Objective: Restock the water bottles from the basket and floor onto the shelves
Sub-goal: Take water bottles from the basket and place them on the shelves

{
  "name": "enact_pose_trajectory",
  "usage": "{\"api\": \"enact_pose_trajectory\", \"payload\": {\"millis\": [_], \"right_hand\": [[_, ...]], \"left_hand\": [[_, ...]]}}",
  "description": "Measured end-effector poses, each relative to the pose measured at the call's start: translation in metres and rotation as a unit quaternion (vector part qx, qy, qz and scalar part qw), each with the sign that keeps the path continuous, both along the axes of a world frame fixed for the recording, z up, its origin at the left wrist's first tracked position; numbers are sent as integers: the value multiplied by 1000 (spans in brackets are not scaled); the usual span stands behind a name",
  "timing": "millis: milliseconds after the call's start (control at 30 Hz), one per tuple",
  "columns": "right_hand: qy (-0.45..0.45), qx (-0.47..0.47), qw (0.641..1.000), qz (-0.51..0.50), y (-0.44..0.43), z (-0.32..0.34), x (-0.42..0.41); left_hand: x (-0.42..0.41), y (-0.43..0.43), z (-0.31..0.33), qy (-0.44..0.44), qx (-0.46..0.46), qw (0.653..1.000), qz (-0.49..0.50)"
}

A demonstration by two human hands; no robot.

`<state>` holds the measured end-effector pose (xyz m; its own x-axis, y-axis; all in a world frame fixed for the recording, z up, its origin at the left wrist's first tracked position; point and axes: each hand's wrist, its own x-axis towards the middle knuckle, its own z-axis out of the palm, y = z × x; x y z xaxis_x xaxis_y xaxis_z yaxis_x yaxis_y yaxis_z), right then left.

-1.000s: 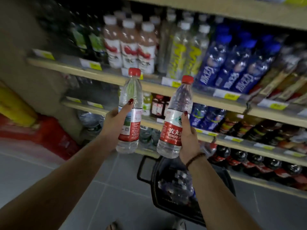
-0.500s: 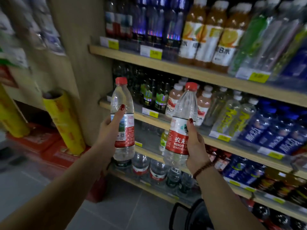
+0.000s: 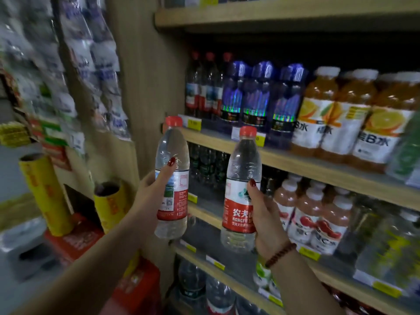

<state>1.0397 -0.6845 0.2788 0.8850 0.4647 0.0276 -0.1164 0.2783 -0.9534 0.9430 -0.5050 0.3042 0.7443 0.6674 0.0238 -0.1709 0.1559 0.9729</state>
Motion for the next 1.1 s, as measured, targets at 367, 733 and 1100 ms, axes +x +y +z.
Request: {"api": "enact_pose_trajectory", "payload": {"millis": [367,733,1100], "right_hand": [[-68,4,996,58,84,53,65],[-77,56,995,31,196,124,104],[-39,95,994,-39,263,171,165]], "left_hand": [[54,74,47,-52,54,997,12],[91,161,68,-62,29,997,-28],[102,194,67,-23,-34,996,-73]]}}
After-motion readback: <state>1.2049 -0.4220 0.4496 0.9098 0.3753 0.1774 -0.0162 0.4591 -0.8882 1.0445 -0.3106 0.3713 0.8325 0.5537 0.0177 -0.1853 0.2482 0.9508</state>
